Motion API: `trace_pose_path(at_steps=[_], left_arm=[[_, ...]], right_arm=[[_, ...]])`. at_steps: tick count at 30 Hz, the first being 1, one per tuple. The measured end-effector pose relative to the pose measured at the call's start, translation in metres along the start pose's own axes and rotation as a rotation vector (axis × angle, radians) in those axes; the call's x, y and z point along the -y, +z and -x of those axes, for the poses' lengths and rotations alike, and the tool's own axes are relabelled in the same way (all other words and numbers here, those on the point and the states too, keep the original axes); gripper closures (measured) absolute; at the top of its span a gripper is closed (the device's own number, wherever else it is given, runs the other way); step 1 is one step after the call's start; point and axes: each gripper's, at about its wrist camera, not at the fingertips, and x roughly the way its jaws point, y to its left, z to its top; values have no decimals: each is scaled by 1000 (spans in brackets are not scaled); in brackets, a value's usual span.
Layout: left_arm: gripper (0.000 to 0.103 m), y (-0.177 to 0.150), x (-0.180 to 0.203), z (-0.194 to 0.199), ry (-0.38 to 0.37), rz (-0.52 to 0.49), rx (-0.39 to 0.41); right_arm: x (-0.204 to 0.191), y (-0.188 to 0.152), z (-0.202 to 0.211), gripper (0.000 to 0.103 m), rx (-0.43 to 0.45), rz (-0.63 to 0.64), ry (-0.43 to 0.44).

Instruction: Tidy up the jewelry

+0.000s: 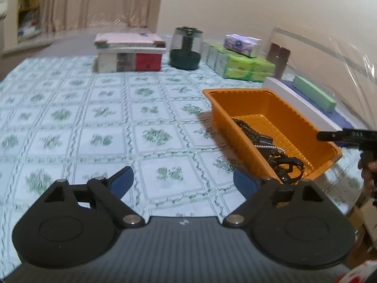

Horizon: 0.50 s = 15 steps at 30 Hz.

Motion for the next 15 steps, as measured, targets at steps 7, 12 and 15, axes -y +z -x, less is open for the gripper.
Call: trace_pose_path(at_steps=[7, 12, 15], left_arm=[[1, -12, -11, 24, 30, 122, 1], [1, -23, -3, 39, 33, 125, -12], [1, -29, 2, 45, 48, 136, -38]], right_arm=[[-44, -18, 49, 23, 33, 31, -119], [-96, -43, 59, 21, -81, 105, -113], [-118, -57, 60, 21, -121, 125, -131]])
